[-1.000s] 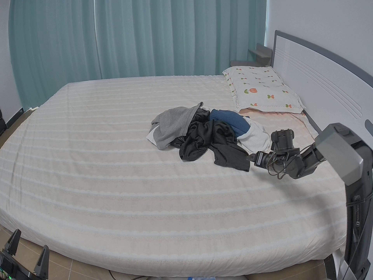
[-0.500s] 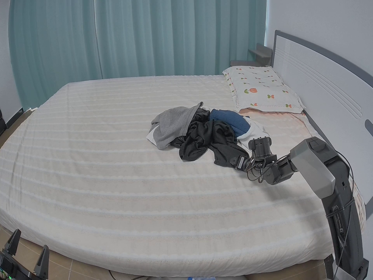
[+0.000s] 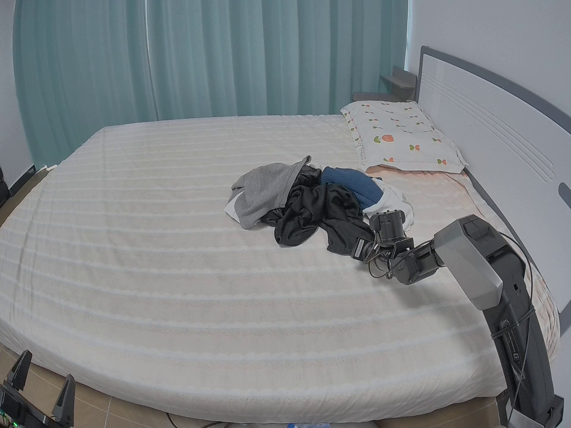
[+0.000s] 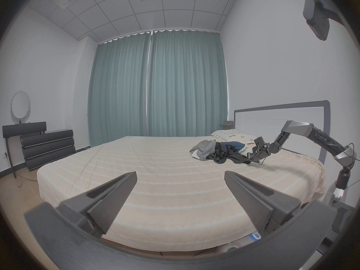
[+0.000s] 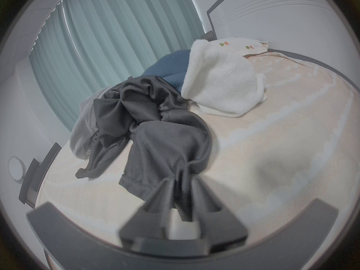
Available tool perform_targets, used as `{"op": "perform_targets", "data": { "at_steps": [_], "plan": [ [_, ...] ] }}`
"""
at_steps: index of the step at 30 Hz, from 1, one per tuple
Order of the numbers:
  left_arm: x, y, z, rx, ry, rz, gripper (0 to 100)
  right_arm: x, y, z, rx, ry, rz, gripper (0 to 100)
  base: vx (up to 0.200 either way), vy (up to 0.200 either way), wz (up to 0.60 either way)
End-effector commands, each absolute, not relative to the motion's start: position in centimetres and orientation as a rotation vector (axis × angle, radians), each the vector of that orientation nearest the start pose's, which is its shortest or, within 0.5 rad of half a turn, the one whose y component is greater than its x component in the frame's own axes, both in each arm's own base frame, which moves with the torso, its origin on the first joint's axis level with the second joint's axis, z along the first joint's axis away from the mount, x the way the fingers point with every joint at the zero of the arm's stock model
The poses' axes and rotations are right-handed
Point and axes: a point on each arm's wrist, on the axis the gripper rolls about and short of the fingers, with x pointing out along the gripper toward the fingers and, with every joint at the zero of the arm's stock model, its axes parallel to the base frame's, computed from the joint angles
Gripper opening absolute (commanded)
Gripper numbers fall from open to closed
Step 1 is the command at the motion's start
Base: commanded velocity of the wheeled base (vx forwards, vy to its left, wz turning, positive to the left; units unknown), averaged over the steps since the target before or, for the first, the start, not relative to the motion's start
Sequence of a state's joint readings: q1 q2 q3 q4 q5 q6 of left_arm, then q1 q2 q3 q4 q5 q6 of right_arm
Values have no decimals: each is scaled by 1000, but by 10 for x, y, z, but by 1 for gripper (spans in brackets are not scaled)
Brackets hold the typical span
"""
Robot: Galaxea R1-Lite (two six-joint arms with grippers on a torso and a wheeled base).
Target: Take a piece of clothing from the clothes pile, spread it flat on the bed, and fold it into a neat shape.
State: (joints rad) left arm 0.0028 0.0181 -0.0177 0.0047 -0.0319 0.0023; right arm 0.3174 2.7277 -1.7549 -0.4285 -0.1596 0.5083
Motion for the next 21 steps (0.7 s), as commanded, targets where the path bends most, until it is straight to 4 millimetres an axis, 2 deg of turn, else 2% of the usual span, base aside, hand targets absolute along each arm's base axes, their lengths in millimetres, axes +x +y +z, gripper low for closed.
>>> {"op": "perform_targets", "data": {
  "at_steps": [1,3,7,8,11,12,13,19,20,21],
  "plan": [
    [-23,-1,76,1,3,-29,100,498,157,-29,369,558,10,0,0,0,0],
    [-23,-1,76,3,3,-29,100,497,157,-23,376,549,11,0,0,0,0],
    [-23,-1,76,6,1,-31,100,485,155,9,479,545,7,0,0,0,0],
    [-23,-1,76,8,1,-31,100,483,155,11,486,548,7,0,0,0,0],
    [-23,-1,76,11,1,-31,100,458,147,35,588,599,40,0,0,0,0],
    [-23,-1,76,11,1,-31,100,458,147,35,588,599,40,0,0,0,0],
    [-23,-1,76,11,3,-31,100,441,139,49,631,632,67,0,0,0,0],
    [-23,-1,76,14,1,-31,100,383,119,92,727,639,173,0,0,0,0],
    [-23,-1,76,15,1,-31,100,374,116,98,731,624,185,0,0,0,0],
    [-23,-1,76,15,1,-31,100,374,116,98,731,624,185,0,0,0,0]
  ]
}}
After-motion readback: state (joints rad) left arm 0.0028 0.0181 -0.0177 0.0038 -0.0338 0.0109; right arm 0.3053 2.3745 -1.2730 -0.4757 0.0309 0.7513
